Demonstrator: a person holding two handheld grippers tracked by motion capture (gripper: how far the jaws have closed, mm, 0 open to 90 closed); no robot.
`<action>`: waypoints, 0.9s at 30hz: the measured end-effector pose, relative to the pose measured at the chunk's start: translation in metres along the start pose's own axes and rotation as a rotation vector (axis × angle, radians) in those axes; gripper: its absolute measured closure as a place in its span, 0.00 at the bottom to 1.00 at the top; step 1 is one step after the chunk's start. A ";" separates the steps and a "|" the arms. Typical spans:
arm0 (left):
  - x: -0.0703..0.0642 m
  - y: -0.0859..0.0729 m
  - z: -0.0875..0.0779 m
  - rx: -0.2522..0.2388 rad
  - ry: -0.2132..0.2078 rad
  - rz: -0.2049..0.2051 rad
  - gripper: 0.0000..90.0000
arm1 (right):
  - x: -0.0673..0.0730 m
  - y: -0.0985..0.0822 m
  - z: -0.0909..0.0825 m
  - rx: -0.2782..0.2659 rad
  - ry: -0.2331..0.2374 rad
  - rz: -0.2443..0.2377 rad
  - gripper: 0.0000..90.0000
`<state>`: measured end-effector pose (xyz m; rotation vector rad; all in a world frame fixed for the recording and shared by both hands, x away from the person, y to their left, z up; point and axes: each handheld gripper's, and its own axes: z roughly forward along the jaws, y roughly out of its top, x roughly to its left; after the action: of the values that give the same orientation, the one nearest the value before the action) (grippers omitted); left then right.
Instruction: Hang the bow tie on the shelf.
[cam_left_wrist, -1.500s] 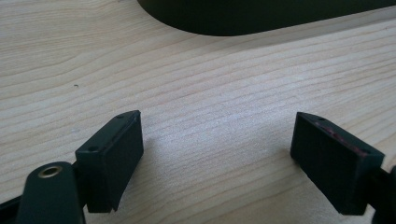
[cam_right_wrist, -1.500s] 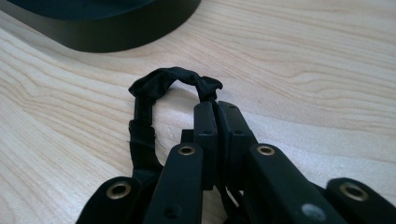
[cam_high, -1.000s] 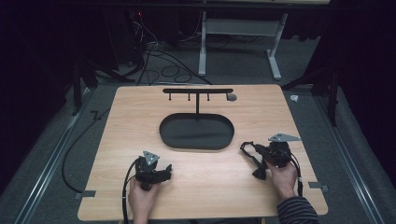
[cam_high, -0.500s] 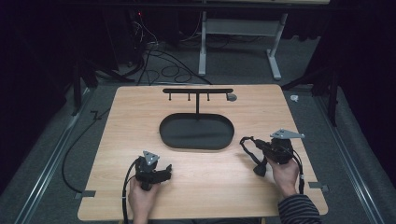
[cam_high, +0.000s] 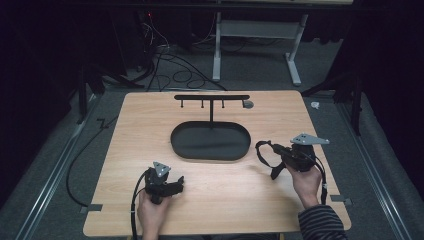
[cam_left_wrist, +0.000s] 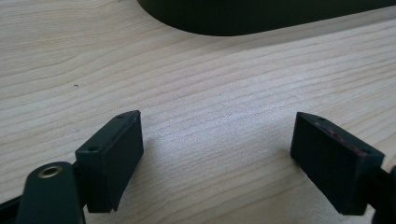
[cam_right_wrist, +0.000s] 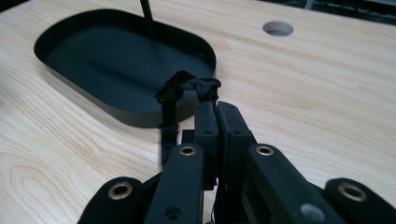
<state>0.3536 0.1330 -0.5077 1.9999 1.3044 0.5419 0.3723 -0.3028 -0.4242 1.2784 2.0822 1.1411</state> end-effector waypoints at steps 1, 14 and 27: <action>0.000 0.000 0.000 -0.002 0.002 -0.001 0.19 | 0.000 0.003 -0.001 -0.005 0.003 -0.001 0.99; 0.000 0.000 0.000 -0.001 0.002 0.000 0.19 | 0.001 0.019 -0.003 -0.030 0.023 -0.015 0.99; 0.000 0.000 0.000 -0.001 0.001 0.000 0.19 | 0.007 0.034 0.005 -0.043 0.053 -0.035 0.99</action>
<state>0.3536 0.1328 -0.5078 1.9986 1.3046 0.5440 0.3900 -0.2871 -0.3981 1.1998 2.0974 1.2105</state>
